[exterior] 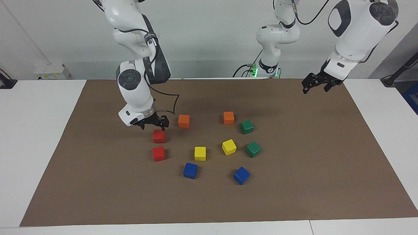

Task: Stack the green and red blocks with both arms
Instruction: 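Reach the right gripper to the nearer red cube and grasp it, then grasp the nearer green cube with the left gripper while the right gripper carries red, then set the green cube down with the left gripper while the right gripper grasps red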

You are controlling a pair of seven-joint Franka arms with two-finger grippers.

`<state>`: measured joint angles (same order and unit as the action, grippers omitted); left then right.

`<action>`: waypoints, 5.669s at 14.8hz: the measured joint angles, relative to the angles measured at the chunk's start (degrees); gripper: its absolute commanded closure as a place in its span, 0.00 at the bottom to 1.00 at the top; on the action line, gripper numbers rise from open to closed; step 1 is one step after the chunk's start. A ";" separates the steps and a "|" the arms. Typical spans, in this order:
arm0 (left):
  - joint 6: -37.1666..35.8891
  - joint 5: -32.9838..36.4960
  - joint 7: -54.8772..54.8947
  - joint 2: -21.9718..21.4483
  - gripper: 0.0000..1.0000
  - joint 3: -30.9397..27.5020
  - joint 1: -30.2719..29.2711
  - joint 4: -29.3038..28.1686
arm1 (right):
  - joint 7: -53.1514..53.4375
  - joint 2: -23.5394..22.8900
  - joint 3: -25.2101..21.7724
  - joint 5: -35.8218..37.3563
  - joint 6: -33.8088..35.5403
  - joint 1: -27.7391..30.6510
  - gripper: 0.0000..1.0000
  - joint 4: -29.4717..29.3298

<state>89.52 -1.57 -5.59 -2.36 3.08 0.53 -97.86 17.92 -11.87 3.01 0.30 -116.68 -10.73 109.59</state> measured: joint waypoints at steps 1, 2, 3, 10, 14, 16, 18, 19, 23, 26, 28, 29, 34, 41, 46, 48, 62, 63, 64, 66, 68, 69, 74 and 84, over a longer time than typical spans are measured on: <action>0.00 0.00 0.00 0.00 0.00 0.00 0.00 0.00 | -0.70 0.00 0.01 0.10 -0.51 -0.24 0.00 0.25; 0.00 0.00 0.00 0.00 0.00 0.00 0.00 0.00 | -1.36 0.00 0.01 0.11 -0.81 -0.28 0.00 0.44; 0.00 0.00 0.00 0.00 0.00 0.00 0.00 0.00 | -1.73 0.00 -0.01 0.12 -1.24 -0.27 0.00 0.63; 0.00 0.00 0.00 0.00 0.00 0.00 0.00 0.00 | -1.90 -1.08 -0.01 0.14 -6.01 -0.27 0.00 2.56; 0.00 0.00 0.00 0.00 0.00 0.00 0.00 0.02 | -1.90 -2.35 -0.02 0.13 -8.27 -0.21 0.00 2.95; 0.00 0.00 0.00 0.00 0.00 0.00 0.00 0.03 | -1.90 -2.90 -0.02 0.13 -9.26 -0.20 0.00 3.14; 0.00 0.00 0.00 0.00 0.00 0.00 0.00 0.03 | -1.90 -3.40 -0.02 0.13 -10.01 -0.20 0.00 3.34; 0.00 0.00 0.00 0.00 0.00 0.00 0.00 0.03 | -1.90 -3.66 -0.02 0.13 -10.57 -0.20 0.00 3.59; 0.00 0.00 0.00 -0.01 0.00 0.17 0.31 0.03 | -1.90 -4.27 -0.02 0.12 -12.11 -0.20 0.06 4.99; 3.05 -0.02 -3.67 -0.09 0.00 0.27 0.78 -0.88 | -1.90 -4.34 -0.02 0.10 -12.03 -0.20 0.71 5.45; 6.32 -0.20 -8.73 -0.17 0.00 0.35 2.88 -3.62 | -1.90 -4.34 -0.02 0.10 -11.73 -0.20 1.00 5.61; 7.96 -0.21 -11.64 -0.13 0.00 0.43 4.88 -5.31 | -1.90 -4.34 -0.02 0.09 -11.63 -0.20 1.00 5.62; 21.12 -0.21 -26.70 1.28 0.00 0.85 14.88 -16.12 | -1.89 -4.11 -0.32 0.09 -6.36 0.41 1.00 1.98; 35.27 -0.21 -34.66 4.31 0.00 0.81 20.96 -25.94 | -14.59 -3.24 -0.62 0.11 1.74 10.21 1.00 -8.61; 40.40 -0.21 -38.28 8.92 0.00 0.76 22.40 -25.77 | -24.48 -5.80 -0.74 0.13 -2.50 17.38 1.00 -8.32; 41.10 -0.21 -40.24 10.92 0.00 0.77 24.10 -25.26 | -27.13 -7.23 -0.74 0.13 -5.11 19.05 1.00 -7.65; 42.63 -0.18 -41.21 14.26 0.17 -0.02 25.42 -24.30 | -31.13 -8.49 -0.74 0.13 -12.26 20.21 1.00 -0.77; 42.75 -0.18 -41.21 14.39 0.41 -0.02 25.42 -24.32 | -31.13 -8.49 -0.74 0.13 -12.26 20.21 1.00 -0.76; 42.81 -0.18 -41.20 14.48 0.70 -0.04 25.42 -24.33 | -31.13 -8.49 -0.74 0.13 -12.26 20.21 1.00 -0.76; 42.69 -0.18 -41.19 14.50 1.00 -0.17 25.18 -24.25 | -31.13 -8.49 -0.74 0.13 -12.26 20.21 1.00 -0.68; 40.30 -0.15 -40.13 14.46 1.00 -0.32 23.94 -23.57 | -31.13 -8.48 -0.72 0.13 -12.31 20.20 1.00 -0.36; 37.76 -0.14 -38.03 14.31 1.00 -0.49 22.79 -22.65 | -31.13 -8.42 -0.72 0.13 -12.37 20.20 1.00 -0.29; 24.06 0.05 -14.40 11.51 1.00 -1.19 9.17 -14.43 | -31.13 -8.36 -0.72 0.13 -12.53 20.20 0.35 -0.17; 30.64 0.07 12.77 12.84 1.00 -1.30 -3.80 -14.98 | -31.14 -6.55 -0.18 0.13 -12.49 16.84 0.00 -2.71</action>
<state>120.16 -1.50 7.18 10.49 1.78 -3.27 -112.83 -13.21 -18.42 2.83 0.43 -129.18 6.11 106.88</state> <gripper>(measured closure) 0.445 0.000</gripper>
